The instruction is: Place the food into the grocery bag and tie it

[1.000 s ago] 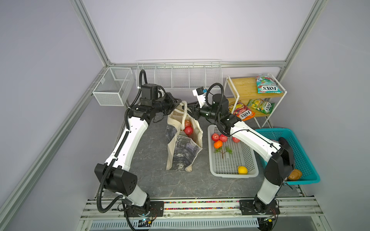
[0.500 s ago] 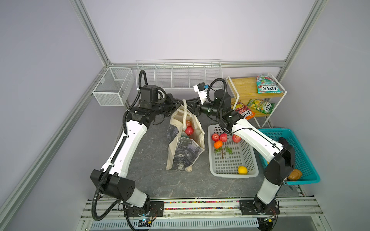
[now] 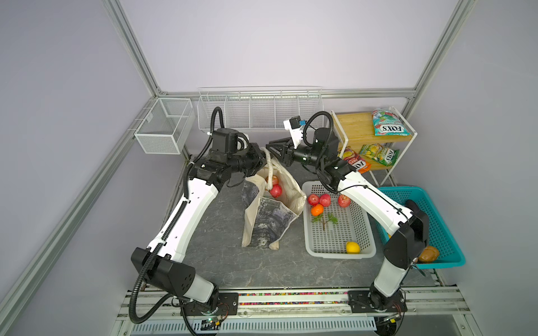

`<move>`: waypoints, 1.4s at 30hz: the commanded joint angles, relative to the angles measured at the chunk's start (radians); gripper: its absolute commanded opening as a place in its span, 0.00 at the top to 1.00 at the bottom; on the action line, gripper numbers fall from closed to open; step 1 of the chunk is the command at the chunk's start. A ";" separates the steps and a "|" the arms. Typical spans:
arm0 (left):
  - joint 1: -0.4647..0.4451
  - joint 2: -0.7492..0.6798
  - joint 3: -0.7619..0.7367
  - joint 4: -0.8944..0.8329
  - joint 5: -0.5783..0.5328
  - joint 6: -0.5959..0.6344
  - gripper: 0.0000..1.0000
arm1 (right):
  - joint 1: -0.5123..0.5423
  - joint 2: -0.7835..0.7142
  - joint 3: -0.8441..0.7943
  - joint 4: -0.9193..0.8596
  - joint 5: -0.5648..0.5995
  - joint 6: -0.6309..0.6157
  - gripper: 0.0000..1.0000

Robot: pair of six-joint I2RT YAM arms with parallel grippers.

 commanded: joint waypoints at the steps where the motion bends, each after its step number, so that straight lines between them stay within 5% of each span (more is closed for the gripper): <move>1: 0.000 0.031 0.077 0.018 0.009 0.013 1.00 | -0.036 -0.062 -0.046 0.013 0.015 -0.031 0.69; 7: 0.024 0.056 0.081 0.118 0.061 -0.025 1.00 | -0.125 -0.140 -0.109 -0.054 0.037 -0.065 0.65; 10: 0.041 0.066 0.073 0.188 0.099 -0.049 1.00 | -0.183 -0.172 -0.158 -0.060 -0.107 -0.129 0.58; 22: 0.114 0.081 -0.028 0.515 0.296 -0.176 1.00 | -0.234 -0.105 -0.292 0.066 -0.380 -0.252 0.62; 24: 0.117 0.095 0.007 0.474 0.325 -0.144 1.00 | -0.230 -0.077 -0.292 0.124 -0.416 -0.207 0.62; 31: 0.117 0.172 0.289 -0.090 0.250 0.237 1.00 | -0.183 -0.008 -0.280 0.248 -0.488 -0.128 0.60; 42: 0.117 0.177 0.265 -0.082 0.245 0.235 1.00 | -0.127 0.078 -0.309 0.635 -0.529 0.146 0.56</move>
